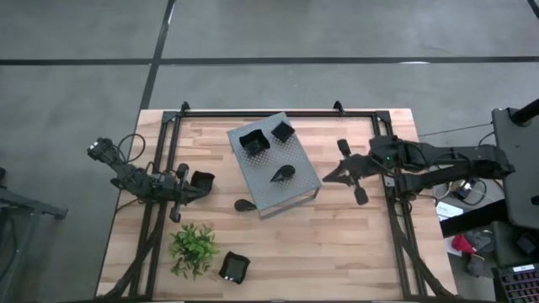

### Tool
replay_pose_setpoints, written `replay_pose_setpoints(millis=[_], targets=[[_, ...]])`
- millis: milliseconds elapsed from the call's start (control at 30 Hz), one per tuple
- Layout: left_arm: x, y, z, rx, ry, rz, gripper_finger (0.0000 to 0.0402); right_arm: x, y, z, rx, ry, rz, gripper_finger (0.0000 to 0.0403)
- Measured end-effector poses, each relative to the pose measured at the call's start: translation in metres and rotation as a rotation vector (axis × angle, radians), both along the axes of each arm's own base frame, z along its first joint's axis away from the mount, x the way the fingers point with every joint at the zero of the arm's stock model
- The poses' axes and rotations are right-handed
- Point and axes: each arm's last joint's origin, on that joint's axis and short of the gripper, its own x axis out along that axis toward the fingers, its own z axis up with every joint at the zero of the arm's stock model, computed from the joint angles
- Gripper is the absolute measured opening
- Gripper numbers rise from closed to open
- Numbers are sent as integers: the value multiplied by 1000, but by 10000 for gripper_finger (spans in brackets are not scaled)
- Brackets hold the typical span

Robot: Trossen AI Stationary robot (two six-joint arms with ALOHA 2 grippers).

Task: Pick & Place Mini shaped plates
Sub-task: Stack the distorted square plate on top of the distorted square plate on the shelf

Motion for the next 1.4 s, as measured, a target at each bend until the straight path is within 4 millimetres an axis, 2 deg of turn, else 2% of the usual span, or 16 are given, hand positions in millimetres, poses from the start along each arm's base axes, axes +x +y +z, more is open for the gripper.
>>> replay_pose_setpoints(millis=[333, 567, 967, 1400], targets=[[0, 0, 0, 0, 0, 0, 0, -32, 0, -48, 44, -164, -14, 8], [0, 0, 0, 0, 0, 0, 0, -51, 0, -75, 23, -176, -6, 8], [0, 0, 0, 0, 0, 0, 0, -75, 0, -108, 52, -239, -11, 8], [0, 0, 0, 0, 0, 0, 0, -86, 1, -139, 81, -270, -5, 8]])
